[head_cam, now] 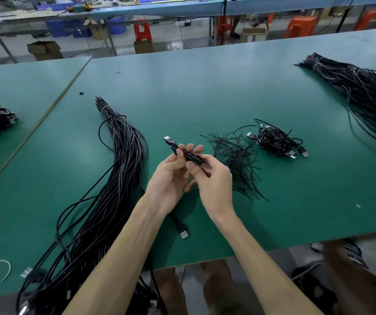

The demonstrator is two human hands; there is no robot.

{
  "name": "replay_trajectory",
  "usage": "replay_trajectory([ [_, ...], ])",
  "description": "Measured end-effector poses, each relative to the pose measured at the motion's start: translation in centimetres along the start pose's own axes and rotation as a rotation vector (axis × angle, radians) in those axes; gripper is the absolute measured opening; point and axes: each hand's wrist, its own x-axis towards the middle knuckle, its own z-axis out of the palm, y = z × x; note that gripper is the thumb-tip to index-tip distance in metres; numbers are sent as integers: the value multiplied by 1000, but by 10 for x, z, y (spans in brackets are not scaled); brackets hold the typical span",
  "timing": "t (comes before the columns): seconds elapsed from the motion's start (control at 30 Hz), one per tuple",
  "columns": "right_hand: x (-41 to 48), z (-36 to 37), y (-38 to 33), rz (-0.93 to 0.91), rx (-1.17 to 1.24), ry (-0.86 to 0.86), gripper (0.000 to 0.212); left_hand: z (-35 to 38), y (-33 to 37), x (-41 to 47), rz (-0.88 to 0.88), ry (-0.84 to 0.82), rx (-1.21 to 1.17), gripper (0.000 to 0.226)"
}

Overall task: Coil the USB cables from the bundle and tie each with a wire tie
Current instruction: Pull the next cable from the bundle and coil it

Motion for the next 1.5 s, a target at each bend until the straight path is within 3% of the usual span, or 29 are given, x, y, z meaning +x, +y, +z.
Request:
replay_trajectory([
  [0.3,-2,0,3,-35,-56,42,4,1,-2,-1,19,-7,5,20],
  [0.47,-3,-1,1,-11,-52,43,16,2,0,-2,3,10,33,16],
  [0.63,-7,3,-1,-131,-110,53,25,-1,0,1,-18,77,8,11],
  [0.77,-9,8,2,-165,-236,55,17,-2,1,0,-55,94,43,25],
  [1.1,-6,4,1,-70,-71,20,12,1,-1,0,-128,95,-179,23],
  [1.37,-9,7,0,-115,-377,10,12,-5,8,4,-170,115,-159,16],
  [1.5,-14,10,-1,-295,-636,66,15,-12,13,5,-120,111,-38,16],
])
